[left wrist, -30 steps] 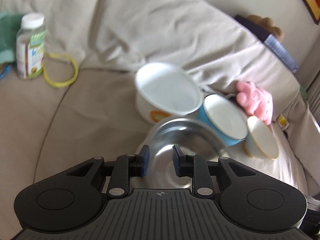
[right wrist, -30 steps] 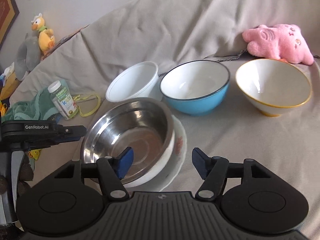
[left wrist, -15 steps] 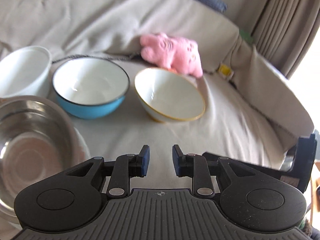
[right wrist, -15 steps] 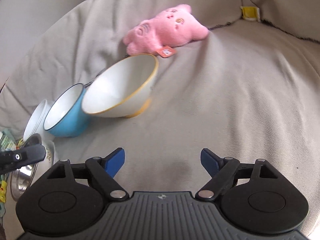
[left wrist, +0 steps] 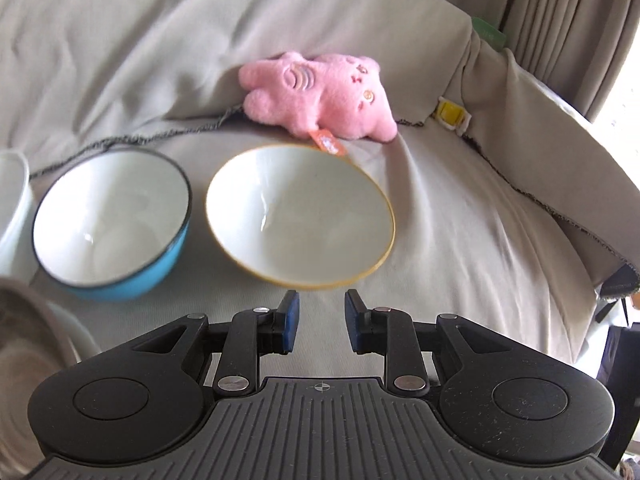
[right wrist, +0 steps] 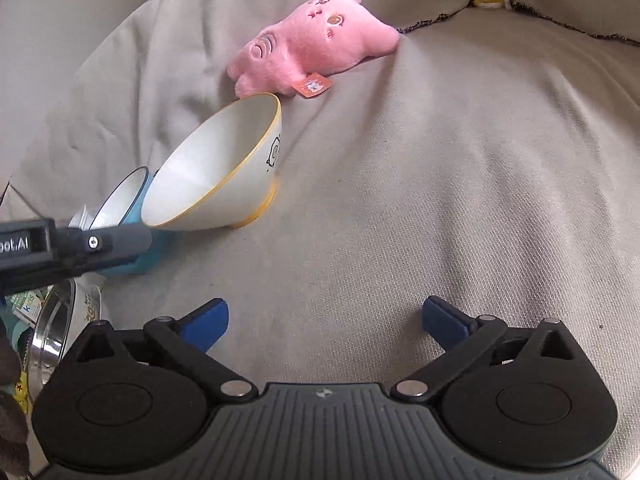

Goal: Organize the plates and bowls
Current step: 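Open the left gripper and move it to the yellow-rimmed bowl rim, then grasp the yellow-rimmed bowl rim with the left gripper and carry it toward the blue bowl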

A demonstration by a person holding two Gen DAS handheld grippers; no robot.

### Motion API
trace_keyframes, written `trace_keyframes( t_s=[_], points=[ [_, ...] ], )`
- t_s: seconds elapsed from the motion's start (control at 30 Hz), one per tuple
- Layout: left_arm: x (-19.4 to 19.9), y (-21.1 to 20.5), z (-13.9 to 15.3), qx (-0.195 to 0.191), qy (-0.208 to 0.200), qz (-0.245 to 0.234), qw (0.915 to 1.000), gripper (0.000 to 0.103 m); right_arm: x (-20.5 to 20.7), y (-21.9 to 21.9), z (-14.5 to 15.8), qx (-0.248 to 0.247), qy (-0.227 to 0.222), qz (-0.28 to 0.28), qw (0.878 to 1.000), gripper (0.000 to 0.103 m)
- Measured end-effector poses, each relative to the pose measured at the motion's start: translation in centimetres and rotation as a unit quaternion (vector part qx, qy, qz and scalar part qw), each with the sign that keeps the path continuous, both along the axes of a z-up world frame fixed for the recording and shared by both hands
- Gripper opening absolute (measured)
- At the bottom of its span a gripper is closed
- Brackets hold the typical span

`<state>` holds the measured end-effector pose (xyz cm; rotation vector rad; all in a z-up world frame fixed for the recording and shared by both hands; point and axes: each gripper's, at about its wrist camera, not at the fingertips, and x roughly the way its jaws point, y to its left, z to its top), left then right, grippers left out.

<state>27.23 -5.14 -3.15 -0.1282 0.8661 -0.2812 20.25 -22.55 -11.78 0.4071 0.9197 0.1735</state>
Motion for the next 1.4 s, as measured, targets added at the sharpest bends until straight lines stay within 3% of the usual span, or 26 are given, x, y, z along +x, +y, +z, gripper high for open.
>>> trace_keyframes(
  t_s=[0.13, 0.2, 0.37, 0.43, 0.47, 0.5, 0.57, 0.67, 0.8, 0.9, 1.03, 1.1, 1.2, 1.4],
  points=[
    [2.6, 0.7, 1.3, -0.008, -0.005, -0.011, 0.9999, 0.027, 0.1, 1.6, 0.6, -0.063, -0.006, 0.048, 0.997, 0.102],
    [4.0, 1.2, 2.0, 0.012, -0.014, -0.013, 0.9997, 0.027, -0.3, 1.2, 1.4, -0.039, -0.029, 0.045, 0.998, 0.096],
    [7.8, 2.4, 3.3, 0.072, -0.025, -0.009, 0.997, 0.027, 0.1, -0.9, 4.1, -0.018, -0.092, -0.013, 0.996, 0.094],
    [9.1, 2.9, 3.5, 0.087, -0.017, -0.003, 0.9961, 0.027, 0.8, -1.7, 4.8, -0.022, -0.106, -0.03, 0.994, 0.089],
    [9.7, 3.0, 3.6, 0.091, -0.009, -0.004, 0.9958, 0.027, 1.2, -2.0, 5.0, -0.025, -0.11, -0.033, 0.993, 0.08],
    [10.4, 3.3, 3.6, 0.092, 0.0, -0.007, 0.9958, 0.027, 1.7, -2.2, 5.1, -0.027, -0.109, -0.035, 0.993, 0.068],
    [11.5, 3.5, 3.3, 0.095, 0.016, -0.016, 0.9952, 0.028, 2.8, -2.8, 4.8, -0.015, -0.095, -0.036, 0.995, 0.052],
    [12.5, 3.7, 2.2, 0.12, 0.026, -0.019, 0.9923, 0.029, 4.2, -3.1, 3.9, 0.031, -0.075, -0.039, 0.996, 0.051],
    [13.9, 3.8, 0.3, 0.081, 0.041, -0.025, 0.9955, 0.03, 5.3, -1.5, 2.5, 0.073, -0.057, -0.042, 0.995, 0.051],
    [15.2, 3.3, -1.8, 0.092, 0.062, -0.019, 0.9936, 0.031, 6.8, 0.2, 1.2, 0.094, -0.036, -0.04, 0.994, 0.051],
    [16.3, 2.9, -3.6, 0.07, 0.087, -0.018, 0.9936, 0.034, 9.6, 2.3, -0.1, 0.084, -0.007, -0.013, 0.996, 0.048],
    [16.4, 2.5, -3.8, 0.062, 0.093, -0.019, 0.9935, 0.034, 10.4, 2.8, -0.7, 0.093, 0.008, 0.009, 0.996, 0.03],
    [15.7, 1.7, -3.5, 0.085, 0.097, -0.024, 0.9914, 0.034, 10.1, 2.7, -0.7, 0.085, 0.004, 0.02, 0.996, 0.027],
    [12.0, 1.0, -3.0, 0.093, 0.106, -0.031, 0.9895, 0.034, 8.1, 2.7, 0.2, 0.034, -0.012, 0.024, 0.999, 0.025]
  ],
)
